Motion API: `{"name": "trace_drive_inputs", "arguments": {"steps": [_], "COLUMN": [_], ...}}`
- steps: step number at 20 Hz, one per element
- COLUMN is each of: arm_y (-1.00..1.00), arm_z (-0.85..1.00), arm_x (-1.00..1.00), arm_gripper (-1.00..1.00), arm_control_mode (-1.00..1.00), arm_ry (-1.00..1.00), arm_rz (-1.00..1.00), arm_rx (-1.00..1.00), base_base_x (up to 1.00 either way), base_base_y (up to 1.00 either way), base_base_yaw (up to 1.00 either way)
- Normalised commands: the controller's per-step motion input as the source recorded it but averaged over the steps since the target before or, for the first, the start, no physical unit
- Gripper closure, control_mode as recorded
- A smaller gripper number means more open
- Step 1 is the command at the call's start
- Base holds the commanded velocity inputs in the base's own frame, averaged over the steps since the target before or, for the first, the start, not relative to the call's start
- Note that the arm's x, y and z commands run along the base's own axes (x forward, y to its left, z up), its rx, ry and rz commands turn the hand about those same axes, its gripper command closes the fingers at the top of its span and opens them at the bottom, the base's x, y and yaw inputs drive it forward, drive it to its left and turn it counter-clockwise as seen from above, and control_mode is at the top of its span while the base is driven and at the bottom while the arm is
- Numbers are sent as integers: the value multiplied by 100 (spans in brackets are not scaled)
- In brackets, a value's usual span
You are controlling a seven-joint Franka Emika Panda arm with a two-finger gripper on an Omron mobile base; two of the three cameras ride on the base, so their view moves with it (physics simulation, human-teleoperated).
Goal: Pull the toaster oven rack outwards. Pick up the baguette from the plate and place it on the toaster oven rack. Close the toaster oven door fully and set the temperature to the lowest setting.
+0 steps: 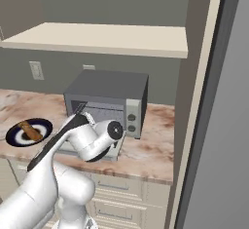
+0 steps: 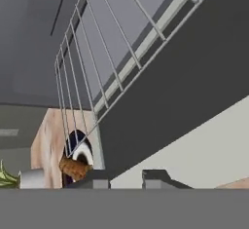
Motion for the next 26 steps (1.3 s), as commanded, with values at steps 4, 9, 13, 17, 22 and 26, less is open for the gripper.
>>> {"name": "trace_drive_inputs", "arguments": {"steps": [4, 9, 13, 17, 22, 26], "arm_y": [29, 73, 87, 76, 61, 48], "arm_z": [85, 100, 89, 42, -4, -9], "arm_x": [-68, -43, -5, 1, 9, 26], "arm_gripper": [-100, -100, -100, -100, -100, -100], "arm_control_mode": [-100, -100, -100, -100, -100, -100], "arm_ry": [-1, 0, 11, 16, 9, 7], "arm_rz": [0, 0, 2, 9, 17, 21], "arm_rx": [-4, -15, -26, -33, -40, -30], "base_base_x": [0, 0, 0, 0, 0, 0], "base_base_y": [0, 0, 0, 0, 0, 0], "base_base_yaw": [0, 0, 0, 0, 0, 0]}}
